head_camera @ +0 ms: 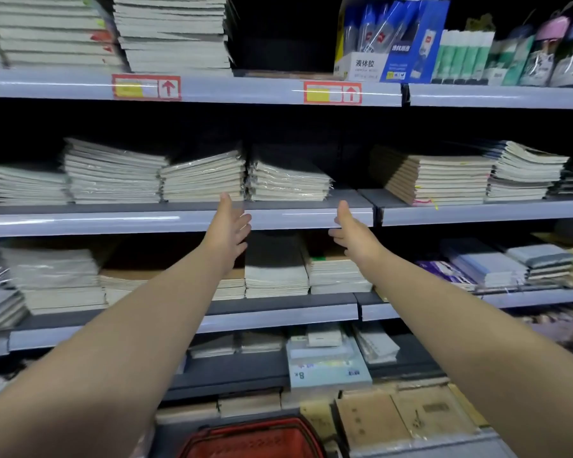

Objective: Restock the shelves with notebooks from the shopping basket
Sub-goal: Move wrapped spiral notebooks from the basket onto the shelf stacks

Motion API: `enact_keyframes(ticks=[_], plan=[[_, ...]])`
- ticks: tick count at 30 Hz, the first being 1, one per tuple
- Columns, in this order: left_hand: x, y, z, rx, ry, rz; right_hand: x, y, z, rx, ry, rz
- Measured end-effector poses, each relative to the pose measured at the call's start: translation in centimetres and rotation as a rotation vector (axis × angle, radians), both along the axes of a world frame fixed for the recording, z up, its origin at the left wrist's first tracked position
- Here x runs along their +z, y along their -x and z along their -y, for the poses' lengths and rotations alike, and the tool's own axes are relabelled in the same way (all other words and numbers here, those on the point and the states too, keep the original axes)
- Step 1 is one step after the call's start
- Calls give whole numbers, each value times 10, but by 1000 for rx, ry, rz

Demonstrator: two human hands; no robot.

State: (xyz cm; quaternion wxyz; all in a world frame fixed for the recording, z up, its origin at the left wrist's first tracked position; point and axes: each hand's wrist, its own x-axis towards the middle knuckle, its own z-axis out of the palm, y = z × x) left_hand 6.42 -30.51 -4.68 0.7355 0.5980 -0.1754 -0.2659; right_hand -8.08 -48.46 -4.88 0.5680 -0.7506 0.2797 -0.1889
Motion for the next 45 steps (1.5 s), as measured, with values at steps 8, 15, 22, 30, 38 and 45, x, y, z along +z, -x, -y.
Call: enact_keyframes(ticks=[8, 15, 22, 30, 38, 45], plan=[[-61, 30, -32, -126, -114, -149, -46, 9, -59, -47, -11, -130], [-133, 53, -85, -116, -257, -223, -123, 35, -118, -37, -93, -285], [-187, 67, -116, -150, -332, -308, -168, 53, -151, -76, -167, -368], [-248, 79, -126, -140, -483, -363, -242, 74, -166, -89, -157, -508], [-306, 86, -114, -78, -627, -455, -314, 69, -164, 68, -199, -608], [-345, 78, -92, -21, -693, -563, -346, 53, -132, 169, -188, -612]])
